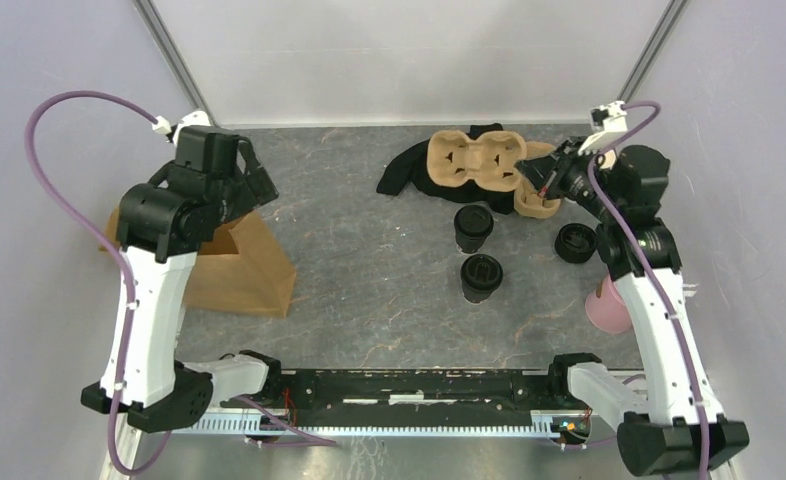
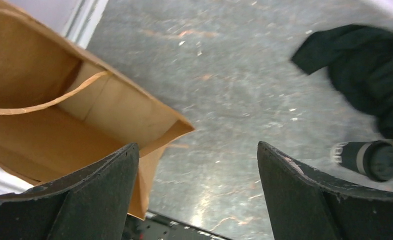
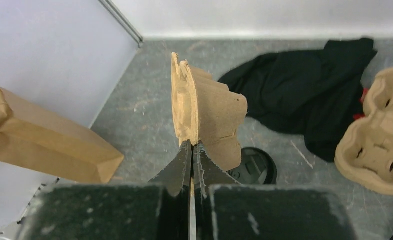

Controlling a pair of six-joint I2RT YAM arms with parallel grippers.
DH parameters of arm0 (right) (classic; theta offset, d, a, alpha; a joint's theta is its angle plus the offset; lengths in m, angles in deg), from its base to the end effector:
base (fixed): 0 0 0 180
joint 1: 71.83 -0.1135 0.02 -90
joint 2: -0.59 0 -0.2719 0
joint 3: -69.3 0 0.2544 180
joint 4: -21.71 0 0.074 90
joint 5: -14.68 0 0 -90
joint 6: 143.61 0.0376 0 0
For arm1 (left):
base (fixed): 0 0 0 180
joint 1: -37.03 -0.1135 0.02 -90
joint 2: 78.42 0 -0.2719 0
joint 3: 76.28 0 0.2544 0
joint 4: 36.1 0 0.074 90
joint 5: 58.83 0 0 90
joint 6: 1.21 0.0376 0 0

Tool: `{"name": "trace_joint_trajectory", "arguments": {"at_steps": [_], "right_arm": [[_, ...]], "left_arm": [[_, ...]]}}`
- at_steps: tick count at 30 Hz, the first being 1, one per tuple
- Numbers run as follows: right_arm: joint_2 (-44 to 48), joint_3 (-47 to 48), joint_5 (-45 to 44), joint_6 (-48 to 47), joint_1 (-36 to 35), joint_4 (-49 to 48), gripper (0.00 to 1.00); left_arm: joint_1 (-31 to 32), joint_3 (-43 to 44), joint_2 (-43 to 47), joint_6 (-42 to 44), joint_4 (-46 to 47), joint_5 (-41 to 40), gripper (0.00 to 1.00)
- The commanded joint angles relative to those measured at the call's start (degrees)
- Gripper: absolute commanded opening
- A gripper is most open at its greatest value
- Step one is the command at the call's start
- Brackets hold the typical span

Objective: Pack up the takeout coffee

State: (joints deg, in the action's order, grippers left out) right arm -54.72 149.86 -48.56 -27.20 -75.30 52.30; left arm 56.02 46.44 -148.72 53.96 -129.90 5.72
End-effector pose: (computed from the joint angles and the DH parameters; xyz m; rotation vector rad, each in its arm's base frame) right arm 0.2011 0.0292 0.4356 -0.0226 1.7137 0.7783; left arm 0.1608 -0.0382 0.4997 -0.5252 2.1471 -0.0068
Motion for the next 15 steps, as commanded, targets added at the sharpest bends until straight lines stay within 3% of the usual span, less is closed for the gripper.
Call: {"name": "trace_joint_trajectory", "arguments": {"at_steps": [1, 11, 15], "right_arm": [[-2.9, 0.75, -1.01, -4.32, -1.91, 2.91, 0.0], [-7.0, 4.77, -2.64, -8.04, -7.11, 3.86, 0.0], [-6.68, 3.64, -2.11, -7.85, -7.27, 3.08, 0.0]], "left_arm": [[-0.17, -4.57, -0.23, 1.62, -3.86, -7.96, 0.91], [-0.48, -14.25, -0.18, 1.16, -3.77, -14.83, 0.92], [-0.53, -15.35, -1.36, 0.64, -3.77, -12.38, 0.82]]}}
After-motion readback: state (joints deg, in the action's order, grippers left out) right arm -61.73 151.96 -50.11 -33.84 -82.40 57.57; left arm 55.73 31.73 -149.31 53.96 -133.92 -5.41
